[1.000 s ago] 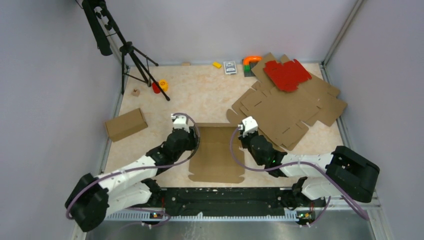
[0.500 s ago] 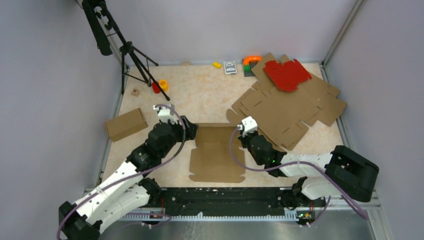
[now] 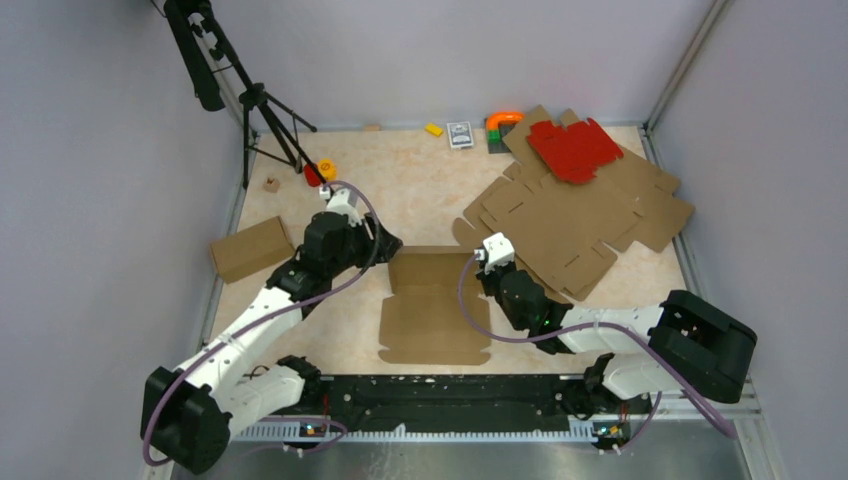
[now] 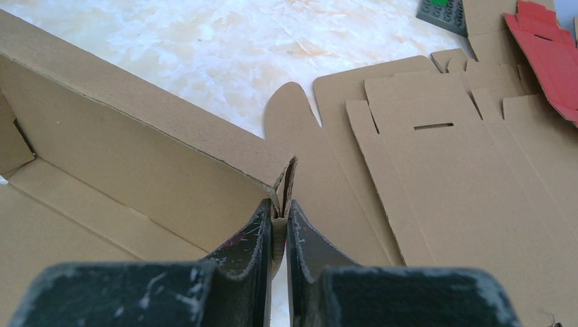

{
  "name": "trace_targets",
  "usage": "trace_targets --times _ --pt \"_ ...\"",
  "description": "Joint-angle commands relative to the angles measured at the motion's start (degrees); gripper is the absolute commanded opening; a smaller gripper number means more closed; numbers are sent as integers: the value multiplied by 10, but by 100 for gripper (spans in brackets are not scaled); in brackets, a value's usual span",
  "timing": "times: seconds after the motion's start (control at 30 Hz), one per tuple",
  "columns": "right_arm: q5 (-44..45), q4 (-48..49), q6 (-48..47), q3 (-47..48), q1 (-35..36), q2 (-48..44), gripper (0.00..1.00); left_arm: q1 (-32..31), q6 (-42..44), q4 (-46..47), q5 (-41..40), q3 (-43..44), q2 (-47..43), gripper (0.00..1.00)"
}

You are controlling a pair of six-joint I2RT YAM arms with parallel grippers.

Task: Fold the paper box

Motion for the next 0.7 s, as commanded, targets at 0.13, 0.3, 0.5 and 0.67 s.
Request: trace_targets --times 0.13,0.3,0.5,0.67 --pt "-7 -10 -14 2 6 8 4 1 7 -1 3 -17 1 56" --pt "-13 -10 -18 2 7 9 9 1 10 -5 1 -23 10 48" --pt "-29 -7 -23 -5 12 6 18 2 14 0 -1 -35 10 43" --pt "-34 -6 -15 -12 12 -4 28 2 12 11 5 -49 6 37"
